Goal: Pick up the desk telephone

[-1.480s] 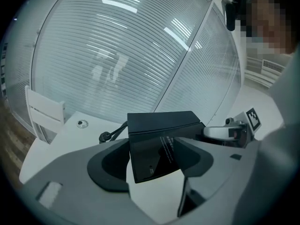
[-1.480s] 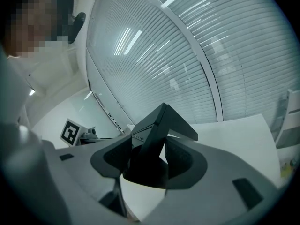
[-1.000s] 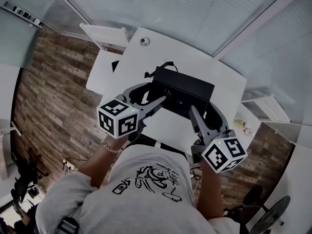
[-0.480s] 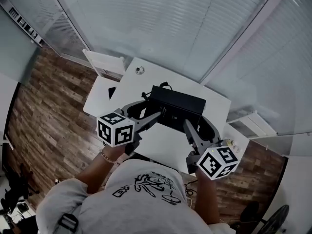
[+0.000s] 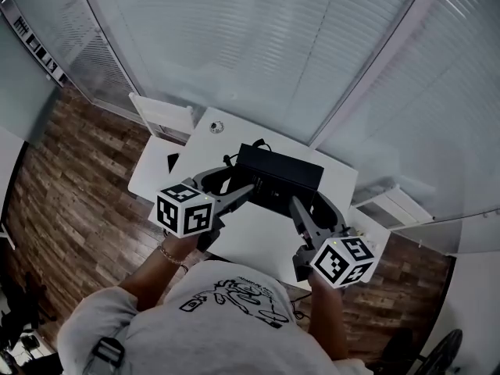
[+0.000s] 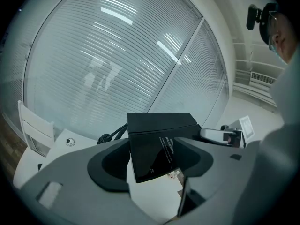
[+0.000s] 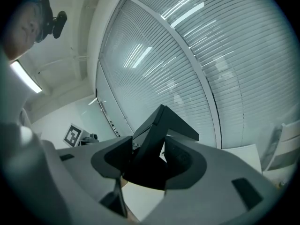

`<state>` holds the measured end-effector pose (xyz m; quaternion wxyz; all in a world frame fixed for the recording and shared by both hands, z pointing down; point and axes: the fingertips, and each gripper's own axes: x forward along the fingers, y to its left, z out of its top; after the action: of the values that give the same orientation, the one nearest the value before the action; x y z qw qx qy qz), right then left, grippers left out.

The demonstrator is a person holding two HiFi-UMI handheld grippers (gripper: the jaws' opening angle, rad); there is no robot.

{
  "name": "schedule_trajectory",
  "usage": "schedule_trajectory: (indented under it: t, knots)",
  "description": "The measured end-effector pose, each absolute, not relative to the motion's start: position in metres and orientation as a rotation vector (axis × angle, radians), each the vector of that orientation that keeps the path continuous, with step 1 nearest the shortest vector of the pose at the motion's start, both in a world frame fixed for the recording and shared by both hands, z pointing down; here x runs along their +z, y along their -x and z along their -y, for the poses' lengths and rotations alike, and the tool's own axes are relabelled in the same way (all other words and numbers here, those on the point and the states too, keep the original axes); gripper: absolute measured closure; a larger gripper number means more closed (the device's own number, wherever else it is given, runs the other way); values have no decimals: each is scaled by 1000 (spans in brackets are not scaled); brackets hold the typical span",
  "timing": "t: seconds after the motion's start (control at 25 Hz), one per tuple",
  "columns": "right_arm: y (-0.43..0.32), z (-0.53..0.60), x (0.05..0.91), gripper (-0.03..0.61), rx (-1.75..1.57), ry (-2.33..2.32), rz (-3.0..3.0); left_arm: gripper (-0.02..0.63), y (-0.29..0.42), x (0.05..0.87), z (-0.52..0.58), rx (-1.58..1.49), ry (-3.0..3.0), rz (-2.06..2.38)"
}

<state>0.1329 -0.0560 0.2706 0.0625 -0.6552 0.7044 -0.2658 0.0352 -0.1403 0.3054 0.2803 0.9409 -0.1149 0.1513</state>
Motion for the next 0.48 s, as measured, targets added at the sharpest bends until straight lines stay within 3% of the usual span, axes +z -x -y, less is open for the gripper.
schedule_trajectory:
  t: [0.48]
  knots:
    - [-130, 56, 269, 376, -809, 1981, -2147, 333, -32, 307, 138, 406, -2504, 319]
